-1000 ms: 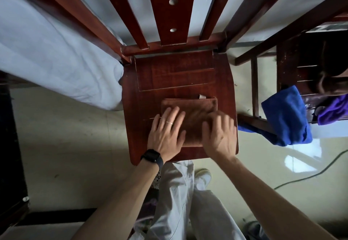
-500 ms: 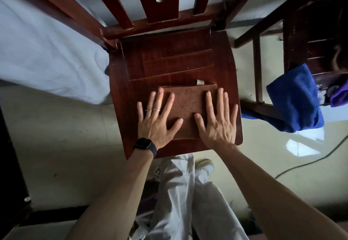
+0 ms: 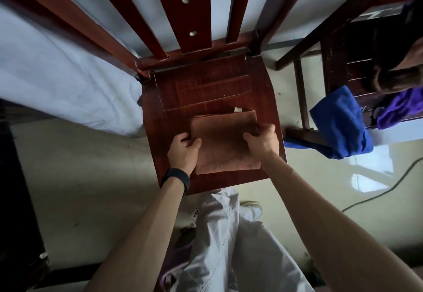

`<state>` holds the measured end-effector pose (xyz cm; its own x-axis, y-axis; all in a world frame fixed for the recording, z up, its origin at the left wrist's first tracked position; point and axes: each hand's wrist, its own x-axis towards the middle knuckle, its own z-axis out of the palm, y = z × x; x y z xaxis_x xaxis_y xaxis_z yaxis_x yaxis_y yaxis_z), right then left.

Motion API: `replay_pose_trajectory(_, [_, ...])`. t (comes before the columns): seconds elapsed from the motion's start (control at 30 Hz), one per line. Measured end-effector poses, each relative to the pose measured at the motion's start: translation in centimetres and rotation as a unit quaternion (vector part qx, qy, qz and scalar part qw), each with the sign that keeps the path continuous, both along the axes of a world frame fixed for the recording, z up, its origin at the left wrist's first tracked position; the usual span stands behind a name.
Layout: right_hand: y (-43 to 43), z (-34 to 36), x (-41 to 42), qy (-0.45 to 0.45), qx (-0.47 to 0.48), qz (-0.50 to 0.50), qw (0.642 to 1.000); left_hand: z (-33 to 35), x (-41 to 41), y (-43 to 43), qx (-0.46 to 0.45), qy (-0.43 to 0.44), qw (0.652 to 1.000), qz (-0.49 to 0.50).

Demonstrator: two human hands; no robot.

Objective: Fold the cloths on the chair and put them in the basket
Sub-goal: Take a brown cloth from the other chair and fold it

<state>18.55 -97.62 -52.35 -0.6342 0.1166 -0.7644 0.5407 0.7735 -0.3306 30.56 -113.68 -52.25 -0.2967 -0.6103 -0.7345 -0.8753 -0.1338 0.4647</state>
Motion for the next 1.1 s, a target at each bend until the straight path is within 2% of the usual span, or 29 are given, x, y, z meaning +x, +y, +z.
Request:
replay_pose_trajectory(0.1, [0.3,-0.4,-1.1,-0.043,-0.007,0.005,0.999,-0.5,-1.0,-1.0,0.058,-0.03,0.998,0.023])
replay_pose_trajectory(0.2, [1.3,-0.3,-0.9,-0.053,-0.047,0.009,0.997,0.2,-1.3,-1.8,0.128,-0.025,0.991,0.013])
replay_pose_trajectory(0.33, [4.2,1.4,0.9,-0.058,-0.144,-0.071,0.985,2.1,-1.0,-1.5,0.125,0.016,0.992,-0.028])
replay_pose_trajectory(0.5, [10.5,7.2,3.4,-0.113,-0.283,-0.163,0.938,7.1,0.0,1.3,0.232,0.074,0.969,-0.037])
replay_pose_trajectory(0.63, [16.6,14.1,6.1,-0.142,-0.326,-0.19,0.915,13.4,0.5,5.9,0.291,0.08,0.952,-0.049])
replay_pose_trajectory(0.73, [21.3,20.1,7.8,-0.12,-0.335,-0.204,0.912,19.1,-0.1,10.3,0.311,0.094,0.943,-0.068])
replay_pose_trajectory(0.9, [29.6,30.1,8.7,-0.03,-0.355,-0.262,0.897,28.5,-2.7,18.4,0.336,0.115,0.923,-0.147])
replay_pose_trajectory(1.1, [39.7,40.6,10.0,0.111,-0.401,-0.33,0.847,39.0,-8.0,28.8,0.35,0.158,0.883,-0.269])
